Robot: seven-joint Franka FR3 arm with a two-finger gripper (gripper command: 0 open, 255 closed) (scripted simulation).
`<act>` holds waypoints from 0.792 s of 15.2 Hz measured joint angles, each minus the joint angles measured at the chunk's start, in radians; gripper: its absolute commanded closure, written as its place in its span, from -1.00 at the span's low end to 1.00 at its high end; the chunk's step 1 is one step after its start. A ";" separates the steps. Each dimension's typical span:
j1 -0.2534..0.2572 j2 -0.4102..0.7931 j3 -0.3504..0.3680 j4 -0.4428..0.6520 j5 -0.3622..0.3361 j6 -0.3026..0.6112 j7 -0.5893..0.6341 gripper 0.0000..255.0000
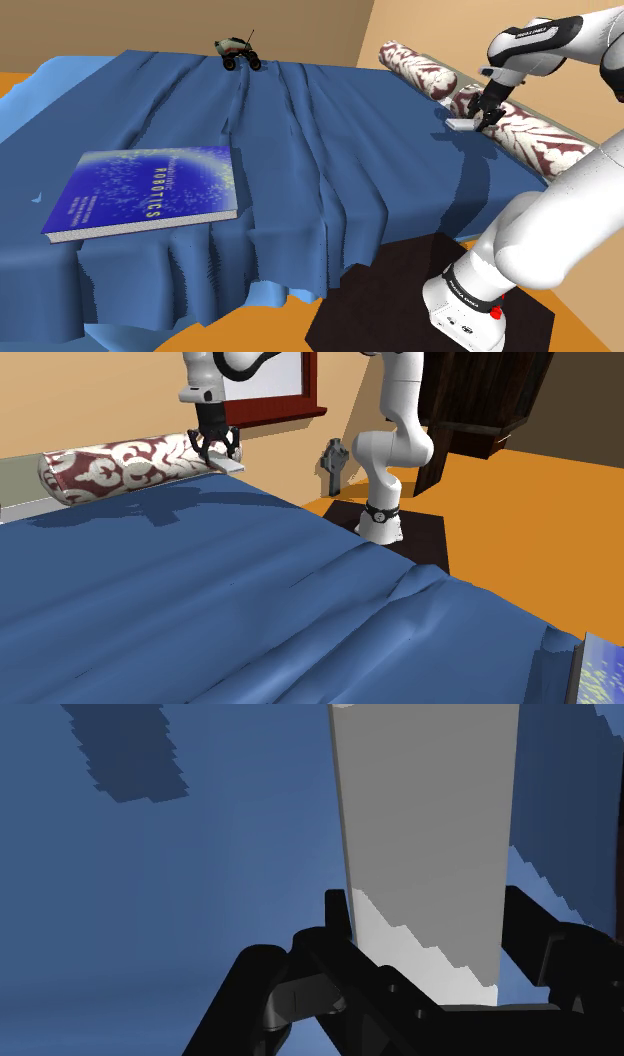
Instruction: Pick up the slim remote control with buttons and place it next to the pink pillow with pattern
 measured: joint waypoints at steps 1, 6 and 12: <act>0.001 0.006 -0.003 -0.011 0.006 0.014 -0.004 1.00; 0.003 0.042 -0.020 -0.059 0.039 0.080 -0.030 1.00; 0.001 0.106 -0.036 -0.114 0.105 0.162 -0.079 1.00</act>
